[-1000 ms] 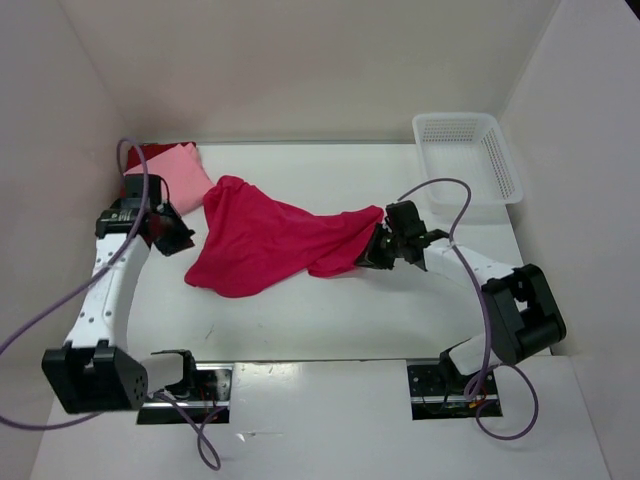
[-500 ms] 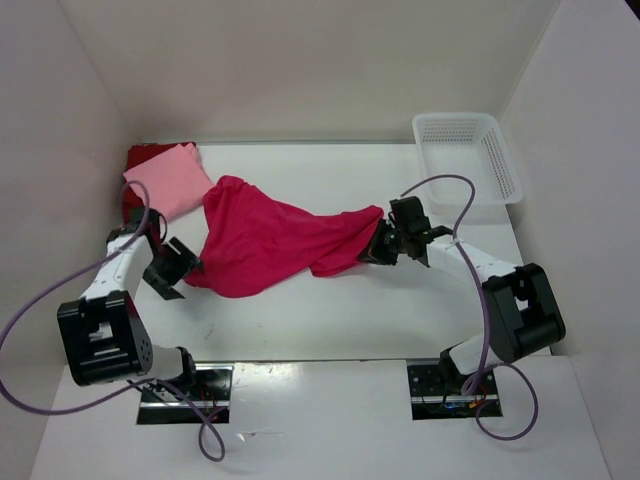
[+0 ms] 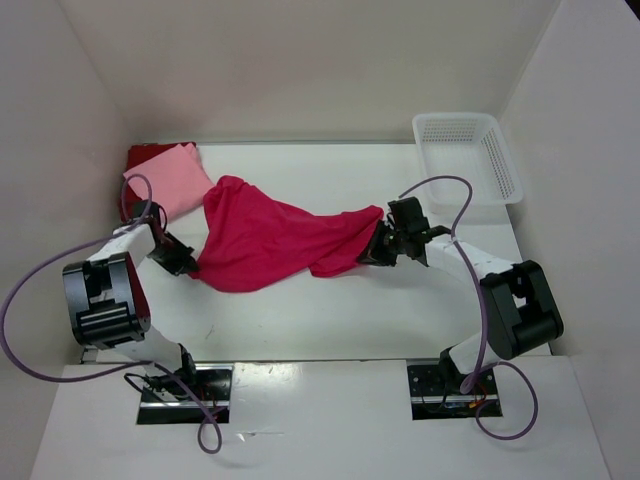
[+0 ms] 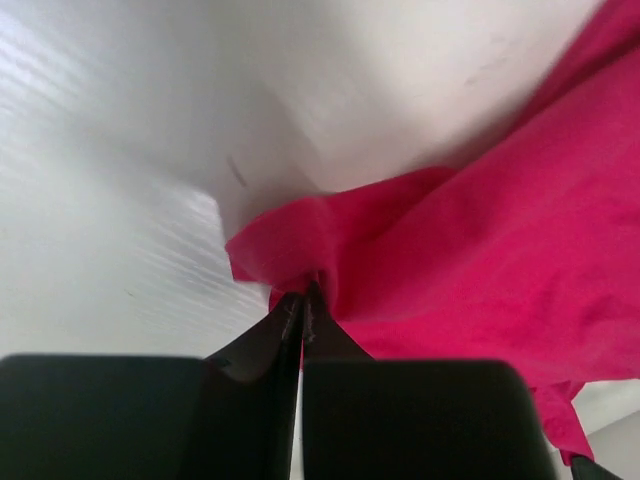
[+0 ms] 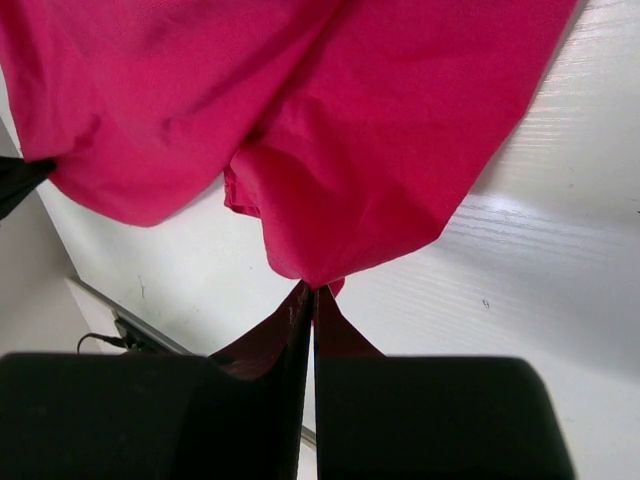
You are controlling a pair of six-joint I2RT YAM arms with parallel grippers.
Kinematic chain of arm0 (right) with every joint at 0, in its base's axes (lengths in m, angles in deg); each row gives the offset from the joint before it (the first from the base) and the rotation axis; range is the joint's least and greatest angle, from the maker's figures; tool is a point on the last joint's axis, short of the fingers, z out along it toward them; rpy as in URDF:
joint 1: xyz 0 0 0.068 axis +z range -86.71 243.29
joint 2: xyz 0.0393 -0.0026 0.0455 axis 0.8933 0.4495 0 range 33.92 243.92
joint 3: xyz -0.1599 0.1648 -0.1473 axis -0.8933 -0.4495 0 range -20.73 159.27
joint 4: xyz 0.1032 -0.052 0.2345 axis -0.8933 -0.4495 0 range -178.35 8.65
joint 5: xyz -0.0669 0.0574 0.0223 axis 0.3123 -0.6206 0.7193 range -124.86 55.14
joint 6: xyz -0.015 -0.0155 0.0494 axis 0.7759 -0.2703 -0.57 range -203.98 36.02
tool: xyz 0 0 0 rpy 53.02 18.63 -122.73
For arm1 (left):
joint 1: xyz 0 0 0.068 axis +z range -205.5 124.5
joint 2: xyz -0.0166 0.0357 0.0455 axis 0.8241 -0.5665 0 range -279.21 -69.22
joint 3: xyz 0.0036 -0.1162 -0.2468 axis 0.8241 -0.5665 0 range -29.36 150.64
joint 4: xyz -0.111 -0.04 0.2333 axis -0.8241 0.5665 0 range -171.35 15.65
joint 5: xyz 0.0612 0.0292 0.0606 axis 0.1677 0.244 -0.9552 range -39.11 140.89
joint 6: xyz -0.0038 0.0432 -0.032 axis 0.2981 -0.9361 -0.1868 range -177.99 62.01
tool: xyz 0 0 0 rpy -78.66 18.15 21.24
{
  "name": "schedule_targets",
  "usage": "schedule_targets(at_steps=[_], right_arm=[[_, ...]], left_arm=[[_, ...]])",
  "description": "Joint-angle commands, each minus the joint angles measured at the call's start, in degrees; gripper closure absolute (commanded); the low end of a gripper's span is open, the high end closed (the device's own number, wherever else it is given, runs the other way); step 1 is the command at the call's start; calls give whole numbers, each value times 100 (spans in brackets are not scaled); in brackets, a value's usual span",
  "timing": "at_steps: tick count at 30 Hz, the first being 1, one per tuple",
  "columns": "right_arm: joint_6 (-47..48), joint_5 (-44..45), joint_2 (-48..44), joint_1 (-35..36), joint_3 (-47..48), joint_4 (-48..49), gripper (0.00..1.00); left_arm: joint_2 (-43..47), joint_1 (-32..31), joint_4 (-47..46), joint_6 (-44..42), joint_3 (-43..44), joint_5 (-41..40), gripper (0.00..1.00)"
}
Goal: Fold and stack the t-shirts
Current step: Flatten out the tshirt
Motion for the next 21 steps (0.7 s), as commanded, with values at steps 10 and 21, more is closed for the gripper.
schedule_targets(at_steps=[10, 21], right_arm=[[326, -196, -306, -166, 474, -384, 95], [494, 67, -16, -342, 720, -244, 95]], left_arm=[[1642, -1160, 3522, -470, 2060, -218, 100], [-15, -1662, 3474, -760, 3040, -218, 96]])
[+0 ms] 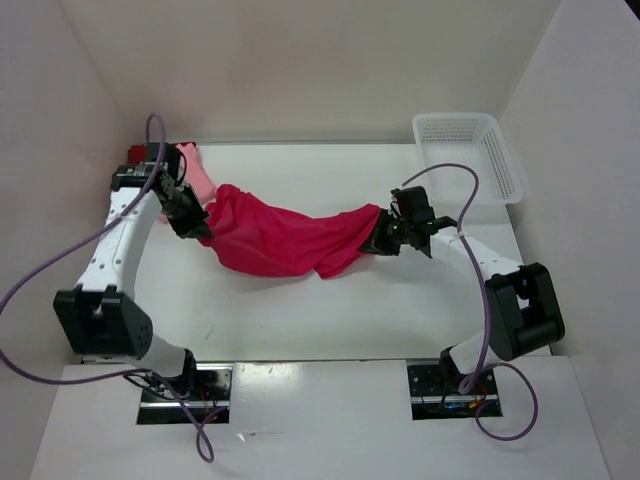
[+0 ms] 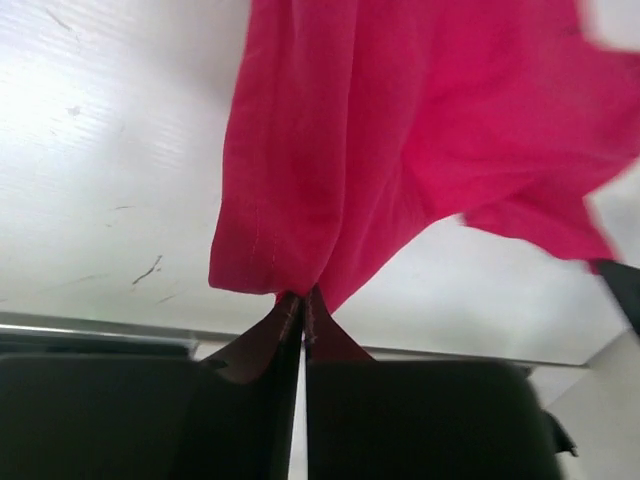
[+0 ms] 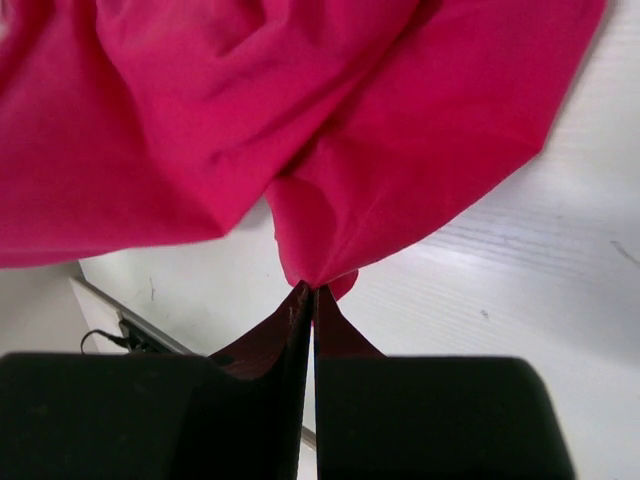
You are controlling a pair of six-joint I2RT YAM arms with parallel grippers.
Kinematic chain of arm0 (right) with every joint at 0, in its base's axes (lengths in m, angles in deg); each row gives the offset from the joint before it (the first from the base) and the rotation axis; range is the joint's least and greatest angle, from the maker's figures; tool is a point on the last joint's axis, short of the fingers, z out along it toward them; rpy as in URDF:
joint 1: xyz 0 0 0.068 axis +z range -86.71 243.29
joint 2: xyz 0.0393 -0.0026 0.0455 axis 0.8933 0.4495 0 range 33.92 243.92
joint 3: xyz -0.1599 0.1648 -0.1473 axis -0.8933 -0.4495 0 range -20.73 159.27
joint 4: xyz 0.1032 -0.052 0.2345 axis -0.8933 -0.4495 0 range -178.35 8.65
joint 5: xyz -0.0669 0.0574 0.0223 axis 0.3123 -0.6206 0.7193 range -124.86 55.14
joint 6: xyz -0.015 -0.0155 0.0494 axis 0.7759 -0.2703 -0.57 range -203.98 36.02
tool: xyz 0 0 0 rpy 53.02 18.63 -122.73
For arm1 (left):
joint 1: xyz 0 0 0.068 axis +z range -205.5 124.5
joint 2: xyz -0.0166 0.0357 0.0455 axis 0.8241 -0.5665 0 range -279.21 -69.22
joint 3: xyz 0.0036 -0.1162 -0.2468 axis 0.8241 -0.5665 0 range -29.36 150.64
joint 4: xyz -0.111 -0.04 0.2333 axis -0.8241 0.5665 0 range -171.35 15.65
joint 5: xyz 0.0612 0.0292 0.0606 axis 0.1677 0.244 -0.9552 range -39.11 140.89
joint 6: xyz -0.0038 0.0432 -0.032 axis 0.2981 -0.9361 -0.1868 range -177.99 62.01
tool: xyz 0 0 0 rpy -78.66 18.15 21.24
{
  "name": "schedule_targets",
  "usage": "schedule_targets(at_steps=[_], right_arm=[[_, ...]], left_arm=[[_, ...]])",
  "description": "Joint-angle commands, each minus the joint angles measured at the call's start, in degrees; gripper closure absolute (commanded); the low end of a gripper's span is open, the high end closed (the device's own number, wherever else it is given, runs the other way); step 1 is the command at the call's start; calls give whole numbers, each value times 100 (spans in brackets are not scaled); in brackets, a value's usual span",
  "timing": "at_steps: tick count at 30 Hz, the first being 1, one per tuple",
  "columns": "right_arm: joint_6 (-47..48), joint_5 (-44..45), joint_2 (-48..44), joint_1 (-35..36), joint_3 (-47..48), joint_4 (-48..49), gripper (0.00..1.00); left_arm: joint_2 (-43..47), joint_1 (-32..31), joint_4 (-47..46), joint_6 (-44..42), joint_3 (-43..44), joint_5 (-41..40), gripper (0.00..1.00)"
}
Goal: Fold and stack the t-shirts
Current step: Flatten out the tshirt
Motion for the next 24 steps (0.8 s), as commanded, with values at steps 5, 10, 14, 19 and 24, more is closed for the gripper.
schedule_targets(at_steps=[5, 10, 14, 19, 24], right_arm=[[317, 132, 478, -479, 564, 68, 95], [317, 203, 672, -541, 565, 67, 95], [265, 256, 733, -541, 565, 67, 95], [203, 239, 681, -541, 565, 14, 95], [203, 168, 628, -479, 512, -47, 96]], left_arm=[[-2249, 50, -841, -701, 69, 265, 77], [-4103, 111, -905, -816, 1975, 363, 89], [-4644, 111, -937, -791, 2673, 794, 57], [-2295, 488, -2061, -510, -217, 118, 51], [-514, 1332, -2573, 193, -2817, 231, 44]])
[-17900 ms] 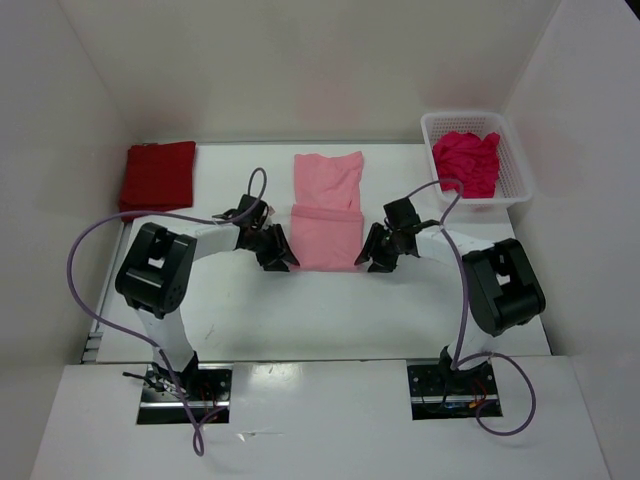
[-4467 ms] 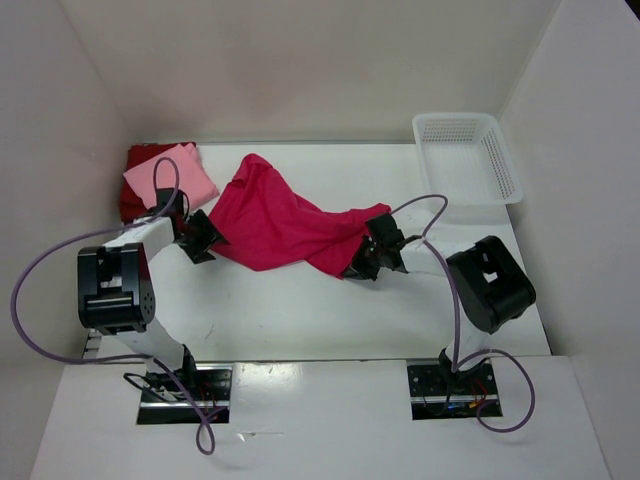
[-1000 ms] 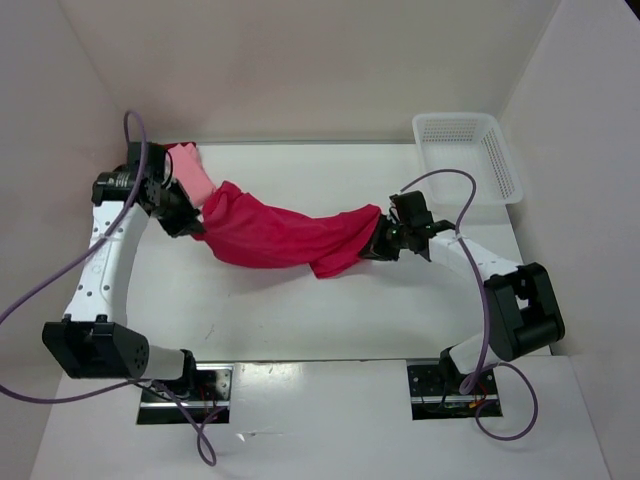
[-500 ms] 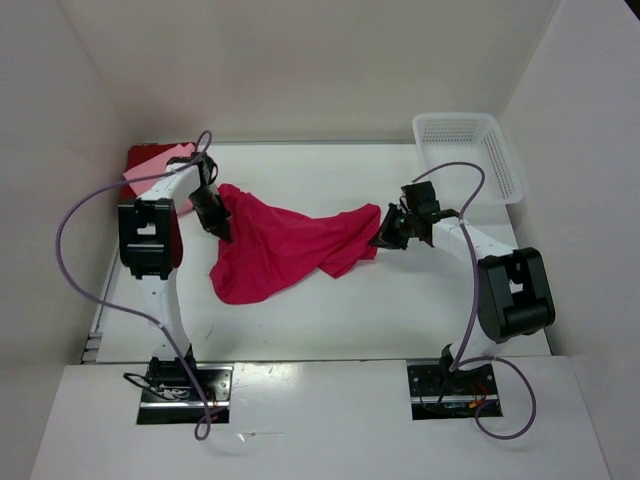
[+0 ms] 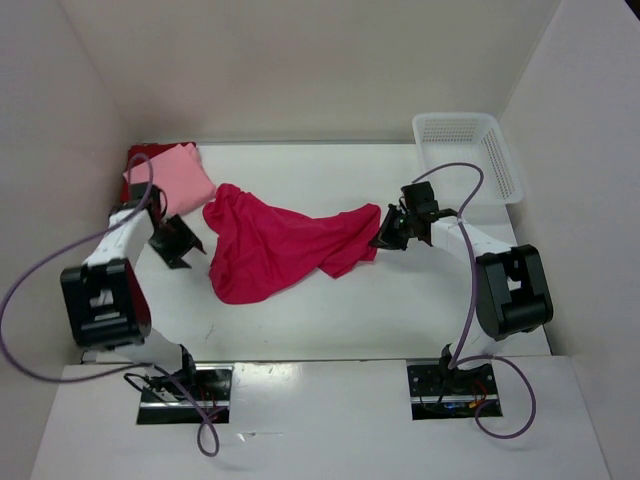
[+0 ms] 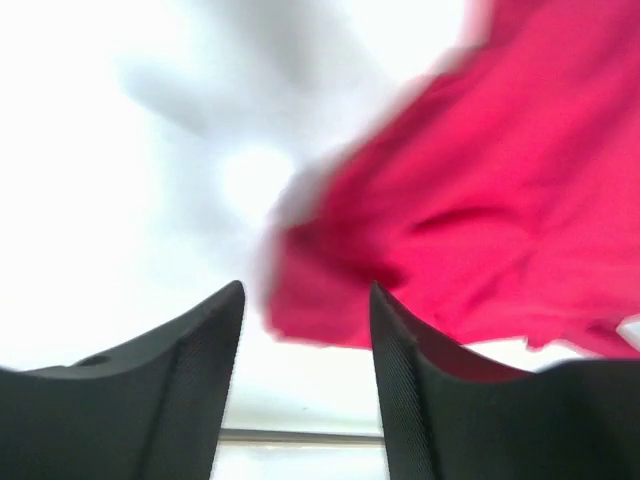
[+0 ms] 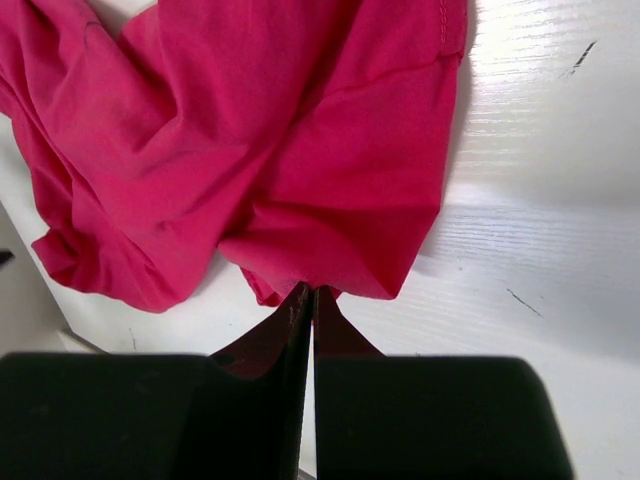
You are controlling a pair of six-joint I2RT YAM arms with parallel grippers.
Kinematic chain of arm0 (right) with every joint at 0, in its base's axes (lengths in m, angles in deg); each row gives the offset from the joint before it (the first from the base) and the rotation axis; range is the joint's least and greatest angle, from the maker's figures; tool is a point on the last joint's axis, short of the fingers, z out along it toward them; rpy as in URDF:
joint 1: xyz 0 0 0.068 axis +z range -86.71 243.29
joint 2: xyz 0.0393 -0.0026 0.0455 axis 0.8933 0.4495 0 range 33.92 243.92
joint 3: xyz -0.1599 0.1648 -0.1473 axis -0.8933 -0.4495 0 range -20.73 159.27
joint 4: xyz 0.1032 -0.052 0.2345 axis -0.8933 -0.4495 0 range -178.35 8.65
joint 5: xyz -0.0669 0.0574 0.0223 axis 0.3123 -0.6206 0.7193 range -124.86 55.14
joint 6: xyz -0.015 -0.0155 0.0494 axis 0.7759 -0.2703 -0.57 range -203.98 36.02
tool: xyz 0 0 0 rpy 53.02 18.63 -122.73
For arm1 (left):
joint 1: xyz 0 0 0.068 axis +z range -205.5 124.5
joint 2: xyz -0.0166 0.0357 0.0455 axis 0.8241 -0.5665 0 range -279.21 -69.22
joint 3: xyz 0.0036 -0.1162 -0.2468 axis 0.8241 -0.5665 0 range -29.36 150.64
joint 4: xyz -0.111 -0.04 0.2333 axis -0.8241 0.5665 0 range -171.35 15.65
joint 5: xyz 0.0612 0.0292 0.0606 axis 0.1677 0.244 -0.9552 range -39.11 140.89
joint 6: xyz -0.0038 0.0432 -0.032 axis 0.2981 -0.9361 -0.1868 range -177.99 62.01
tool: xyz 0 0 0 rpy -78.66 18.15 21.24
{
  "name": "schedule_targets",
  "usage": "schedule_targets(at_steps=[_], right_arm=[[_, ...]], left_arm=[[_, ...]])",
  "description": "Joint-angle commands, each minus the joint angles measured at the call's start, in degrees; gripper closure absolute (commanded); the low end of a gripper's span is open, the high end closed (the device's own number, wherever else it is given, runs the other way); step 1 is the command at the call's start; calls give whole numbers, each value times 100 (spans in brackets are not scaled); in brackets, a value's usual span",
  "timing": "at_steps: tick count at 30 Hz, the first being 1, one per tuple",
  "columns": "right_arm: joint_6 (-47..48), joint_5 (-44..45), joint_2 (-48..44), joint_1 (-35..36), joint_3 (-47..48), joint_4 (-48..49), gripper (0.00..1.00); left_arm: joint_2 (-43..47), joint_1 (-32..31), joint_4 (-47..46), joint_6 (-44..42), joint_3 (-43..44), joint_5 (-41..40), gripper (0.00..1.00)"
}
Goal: Fold and stack the t-shirts
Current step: Flatten out the tshirt
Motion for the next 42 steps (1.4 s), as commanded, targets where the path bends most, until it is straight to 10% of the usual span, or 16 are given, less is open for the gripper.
schedule_targets(at_steps=[1, 6, 12, 23, 29, 42], right_arm=[[44, -27, -143, 39, 180, -30, 96], [96, -140, -267, 91, 180, -92, 96], [96, -141, -381, 144, 127, -92, 96], [-9, -27, -328, 197, 74, 14, 96], [-9, 140, -381, 197, 21, 67, 96], [-9, 18, -662, 197, 136, -249, 96]], left_arm=[[984, 338, -427, 581, -1254, -79, 38], [1612, 619, -735, 846, -1846, -141, 36], [243, 690, -1524, 775, -1732, 685, 48], [-269, 445, -1984, 573, -1732, 1187, 36], [-155, 277, -1677, 573, -1732, 853, 87], [1434, 452, -176, 310, -1346, 150, 98]])
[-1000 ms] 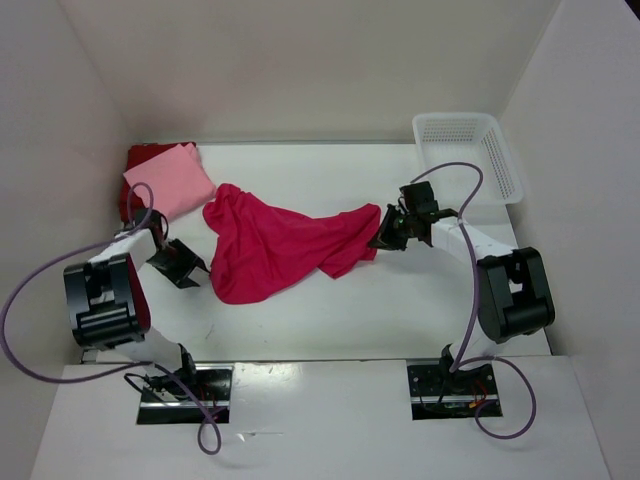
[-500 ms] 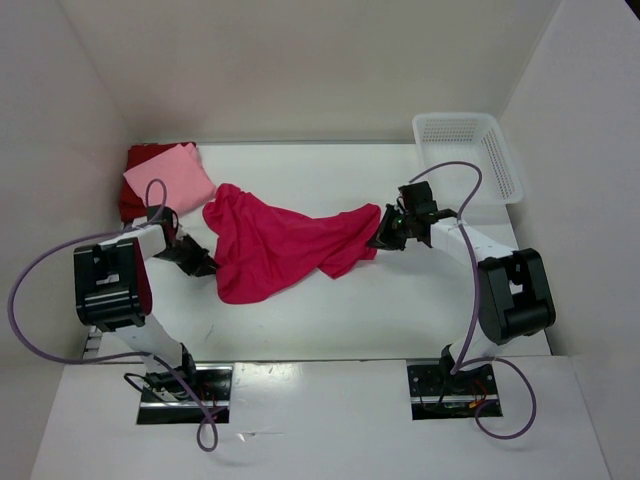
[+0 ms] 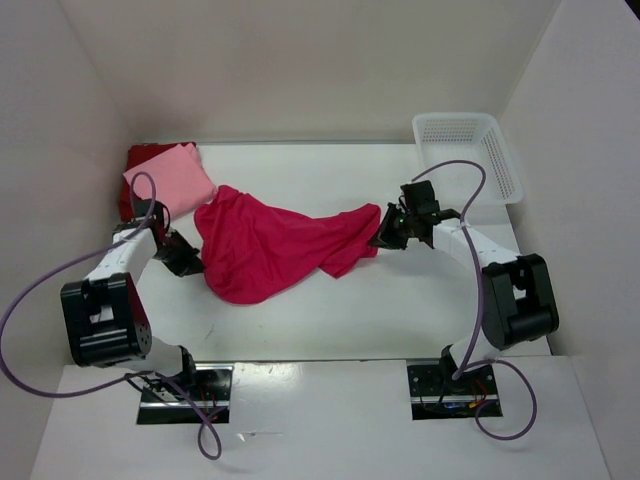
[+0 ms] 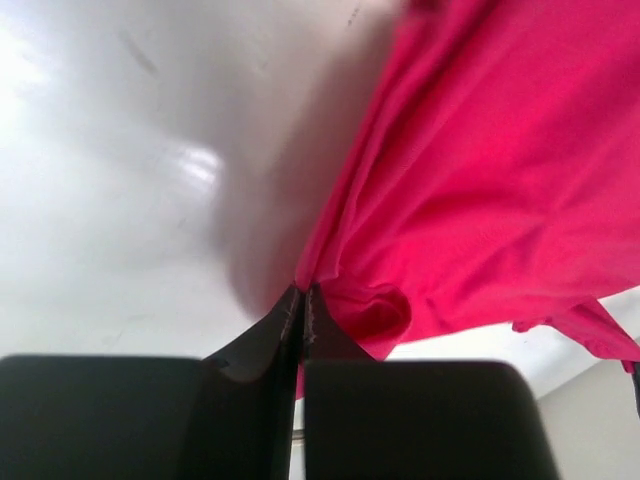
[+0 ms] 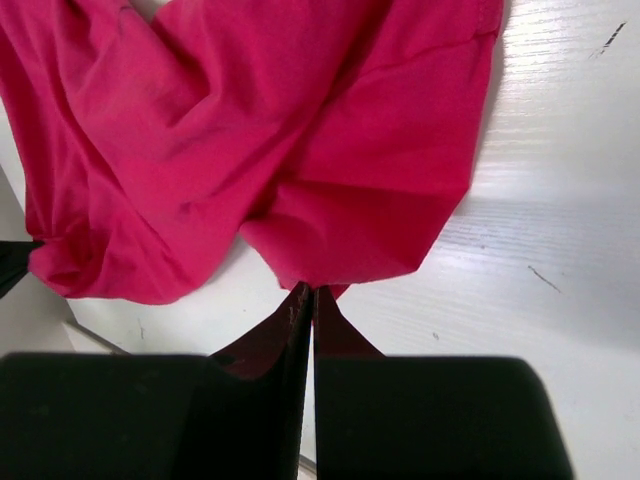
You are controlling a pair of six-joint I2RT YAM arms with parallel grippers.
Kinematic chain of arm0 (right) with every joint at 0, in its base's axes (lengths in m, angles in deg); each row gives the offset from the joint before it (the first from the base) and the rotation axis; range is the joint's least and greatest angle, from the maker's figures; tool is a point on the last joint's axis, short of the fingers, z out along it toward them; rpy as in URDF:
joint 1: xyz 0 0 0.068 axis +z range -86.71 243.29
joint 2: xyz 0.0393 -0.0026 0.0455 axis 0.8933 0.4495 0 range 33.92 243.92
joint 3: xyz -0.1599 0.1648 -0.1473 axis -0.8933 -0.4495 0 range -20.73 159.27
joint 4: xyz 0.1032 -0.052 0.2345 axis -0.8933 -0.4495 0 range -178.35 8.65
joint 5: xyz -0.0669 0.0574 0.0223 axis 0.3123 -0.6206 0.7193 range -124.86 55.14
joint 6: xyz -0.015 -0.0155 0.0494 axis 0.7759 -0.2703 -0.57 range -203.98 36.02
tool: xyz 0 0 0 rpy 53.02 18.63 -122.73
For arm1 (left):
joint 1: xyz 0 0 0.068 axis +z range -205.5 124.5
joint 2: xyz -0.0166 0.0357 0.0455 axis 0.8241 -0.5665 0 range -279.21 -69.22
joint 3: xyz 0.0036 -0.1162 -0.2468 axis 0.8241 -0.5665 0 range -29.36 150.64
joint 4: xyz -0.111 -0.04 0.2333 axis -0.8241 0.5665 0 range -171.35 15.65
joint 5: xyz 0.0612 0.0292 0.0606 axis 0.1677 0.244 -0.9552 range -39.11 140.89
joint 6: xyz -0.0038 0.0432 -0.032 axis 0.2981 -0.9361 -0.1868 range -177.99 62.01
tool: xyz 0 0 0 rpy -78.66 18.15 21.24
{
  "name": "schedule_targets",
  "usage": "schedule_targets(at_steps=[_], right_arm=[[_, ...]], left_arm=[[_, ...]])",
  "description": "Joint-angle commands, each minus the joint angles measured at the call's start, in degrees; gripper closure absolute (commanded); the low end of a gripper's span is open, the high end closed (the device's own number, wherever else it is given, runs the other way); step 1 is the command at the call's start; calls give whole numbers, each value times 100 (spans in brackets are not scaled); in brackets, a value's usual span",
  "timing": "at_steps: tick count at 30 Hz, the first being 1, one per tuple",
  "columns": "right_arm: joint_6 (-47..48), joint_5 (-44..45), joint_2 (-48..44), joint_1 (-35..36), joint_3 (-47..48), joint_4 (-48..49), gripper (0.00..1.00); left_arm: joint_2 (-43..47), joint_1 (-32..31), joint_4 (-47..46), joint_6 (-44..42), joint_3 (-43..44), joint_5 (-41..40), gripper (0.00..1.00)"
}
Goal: Fold and stack the t-shirts
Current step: Flatten out the tshirt
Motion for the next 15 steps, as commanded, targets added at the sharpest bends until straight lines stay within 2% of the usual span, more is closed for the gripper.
schedule_targets(at_steps=[1, 4, 6, 7, 11, 15], right_arm=[[48, -31, -454, 55, 140, -156, 96], [48, -145, -621, 55, 140, -226, 96], [48, -145, -701, 55, 140, -279, 96], [100, -197, -701, 55, 79, -279, 96], [100, -251, -894, 55, -45, -340, 96], [100, -198, -1026, 55, -168, -341, 96]], left_arm=[[572, 114, 808, -329, 399, -438, 90], [915, 114, 1186, -443, 523, -650, 86], [1134, 114, 1256, -443, 523, -650, 67], [1136, 114, 1335, -443, 357, -589, 62], [1399, 246, 1459, -391, -56, -248, 61], [1733, 386, 1880, -128, -199, -473, 55]])
